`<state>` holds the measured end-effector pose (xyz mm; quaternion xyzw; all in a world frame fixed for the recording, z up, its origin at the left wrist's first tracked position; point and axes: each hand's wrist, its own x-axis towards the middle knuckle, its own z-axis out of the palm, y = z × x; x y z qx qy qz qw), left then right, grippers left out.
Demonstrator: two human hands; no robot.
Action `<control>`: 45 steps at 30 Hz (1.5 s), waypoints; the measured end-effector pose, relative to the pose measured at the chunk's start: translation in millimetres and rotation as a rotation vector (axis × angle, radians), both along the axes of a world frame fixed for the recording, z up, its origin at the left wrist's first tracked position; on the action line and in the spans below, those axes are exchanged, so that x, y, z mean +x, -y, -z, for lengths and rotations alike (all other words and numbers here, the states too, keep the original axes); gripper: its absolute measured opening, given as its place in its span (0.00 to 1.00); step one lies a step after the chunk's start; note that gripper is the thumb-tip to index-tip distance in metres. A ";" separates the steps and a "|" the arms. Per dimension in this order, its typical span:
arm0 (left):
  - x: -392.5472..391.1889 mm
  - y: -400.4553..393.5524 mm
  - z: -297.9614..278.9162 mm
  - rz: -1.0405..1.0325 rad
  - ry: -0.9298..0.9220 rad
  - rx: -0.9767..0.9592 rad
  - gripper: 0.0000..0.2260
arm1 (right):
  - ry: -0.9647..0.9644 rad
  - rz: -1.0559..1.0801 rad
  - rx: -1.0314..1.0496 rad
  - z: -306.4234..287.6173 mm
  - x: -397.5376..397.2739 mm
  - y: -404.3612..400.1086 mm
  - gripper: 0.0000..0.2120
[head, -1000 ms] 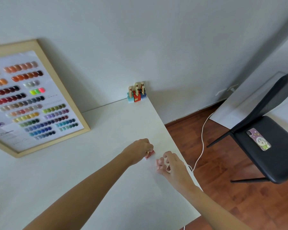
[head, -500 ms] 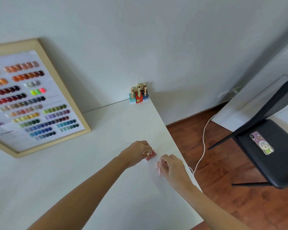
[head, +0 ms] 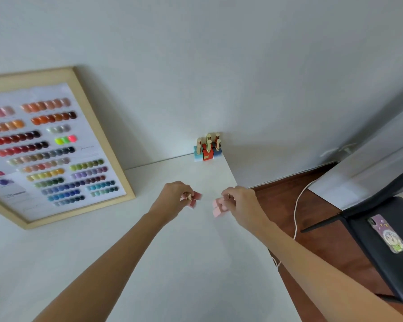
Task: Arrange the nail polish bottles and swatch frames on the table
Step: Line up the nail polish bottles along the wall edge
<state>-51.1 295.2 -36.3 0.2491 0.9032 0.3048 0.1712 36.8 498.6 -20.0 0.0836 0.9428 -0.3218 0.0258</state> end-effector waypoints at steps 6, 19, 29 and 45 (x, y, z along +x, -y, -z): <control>-51.2 -4.8 1.2 -0.240 0.038 0.042 0.11 | -0.048 -0.066 -0.015 -5.3 -99.6 10.9 0.08; -118.2 -20.7 23.1 -0.456 -0.003 0.031 0.12 | 0.024 -0.125 0.013 15.9 -200.8 41.9 0.09; -126.7 -45.3 38.6 -0.532 -0.039 0.129 0.15 | -0.004 -0.079 0.176 27.9 -214.1 49.8 0.07; -114.8 -43.0 70.0 -0.618 0.076 0.107 0.28 | -0.337 -0.016 -0.099 50.3 -183.0 29.5 0.11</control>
